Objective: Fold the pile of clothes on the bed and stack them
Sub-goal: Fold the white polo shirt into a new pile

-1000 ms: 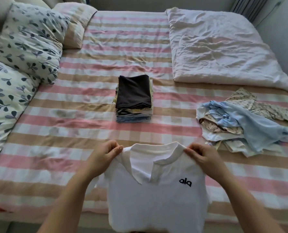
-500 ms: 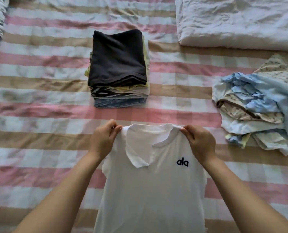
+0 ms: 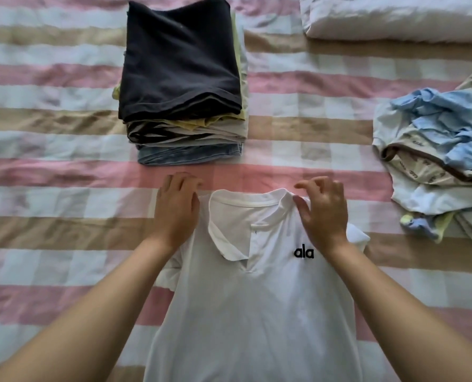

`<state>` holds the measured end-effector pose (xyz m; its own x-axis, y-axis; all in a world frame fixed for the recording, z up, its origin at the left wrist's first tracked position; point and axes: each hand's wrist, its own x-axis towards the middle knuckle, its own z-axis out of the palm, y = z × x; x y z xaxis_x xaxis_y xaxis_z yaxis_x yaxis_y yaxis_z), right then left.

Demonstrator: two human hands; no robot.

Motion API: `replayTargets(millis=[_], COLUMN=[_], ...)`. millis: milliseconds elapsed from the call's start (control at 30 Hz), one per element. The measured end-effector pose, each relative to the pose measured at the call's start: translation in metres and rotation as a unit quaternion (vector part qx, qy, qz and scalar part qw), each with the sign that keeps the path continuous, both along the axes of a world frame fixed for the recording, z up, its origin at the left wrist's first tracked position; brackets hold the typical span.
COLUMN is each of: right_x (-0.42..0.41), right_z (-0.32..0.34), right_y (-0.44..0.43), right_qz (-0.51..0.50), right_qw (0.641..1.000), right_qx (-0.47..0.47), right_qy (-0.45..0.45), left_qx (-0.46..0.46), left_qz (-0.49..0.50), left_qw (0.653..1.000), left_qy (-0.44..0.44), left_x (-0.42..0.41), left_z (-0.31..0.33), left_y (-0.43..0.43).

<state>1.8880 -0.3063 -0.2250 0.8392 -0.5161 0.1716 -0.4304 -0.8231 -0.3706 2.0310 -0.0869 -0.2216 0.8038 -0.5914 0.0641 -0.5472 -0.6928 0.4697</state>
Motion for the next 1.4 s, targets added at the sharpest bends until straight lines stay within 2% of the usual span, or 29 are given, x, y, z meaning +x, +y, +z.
replayTargets(millis=[67, 100, 200, 233, 300, 400, 533, 767, 900, 1033, 1133, 1233, 1300, 1400], right_x=[0.0, 0.001, 0.003, 0.003, 0.005, 0.006, -0.004, -0.008, 0.006, 0.014, 0.006, -0.026, -0.058, -0.099], right_z=[0.006, 0.007, 0.001, -0.004, -0.009, -0.006, 0.004, 0.011, 0.0, -0.009, -0.003, 0.005, 0.005, -0.003], right_y=[0.017, 0.026, 0.045, 0.048, 0.049, 0.045, 0.034, 0.035, 0.043, 0.048, 0.045, 0.03, 0.012, -0.011], right_qz=[0.123, 0.173, 0.225, 0.219, 0.191, 0.161, 0.136, 0.131, 0.123, 0.105, 0.065, -0.072, -0.19, -0.324], right_qw=[0.991, 0.984, 0.964, 0.957, 0.958, 0.967, 0.974, 0.982, 0.98, 0.978, 0.986, 0.995, 0.977, 0.939], right_qx=[-0.032, -0.041, -0.009, 0.004, 0.024, 0.06, 0.103, 0.119, 0.1, 0.081, 0.071, 0.073, 0.077, 0.112], right_qy=[-0.03, -0.014, 0.142, 0.189, 0.214, 0.187, 0.15, 0.071, 0.122, 0.16, 0.136, -0.005, -0.065, -0.024], left_qx=[-0.017, 0.015, 0.141, 0.151, 0.129, 0.092, 0.115, 0.103, 0.076, 0.035, -0.006, -0.055, -0.062, -0.015], left_qz=[-0.123, -0.186, -0.28, -0.277, -0.255, -0.193, -0.155, -0.127, -0.105, -0.089, -0.077, -0.086, -0.126, -0.167], left_qw=[0.992, 0.982, 0.947, 0.946, 0.953, 0.968, 0.97, 0.983, 0.99, 0.993, 0.995, 0.994, 0.989, 0.982], left_qy=[-0.012, 0.003, 0.07, 0.082, 0.097, 0.13, 0.15, 0.087, 0.054, 0.064, 0.062, 0.046, 0.053, 0.084], left_x=[-0.008, -0.014, -0.026, -0.027, -0.025, -0.022, -0.025, -0.035, -0.039, -0.045, -0.056, -0.068, -0.075, -0.086], left_z=[0.011, 0.014, 0.014, 0.012, 0.011, 0.008, 0.002, -0.014, -0.017, -0.015, -0.007, 0.002, 0.004, 0.004], left_y=[0.006, 0.009, 0.014, 0.014, 0.01, -0.004, -0.035, -0.056, -0.05, -0.051, -0.06, -0.082, -0.104, -0.134])
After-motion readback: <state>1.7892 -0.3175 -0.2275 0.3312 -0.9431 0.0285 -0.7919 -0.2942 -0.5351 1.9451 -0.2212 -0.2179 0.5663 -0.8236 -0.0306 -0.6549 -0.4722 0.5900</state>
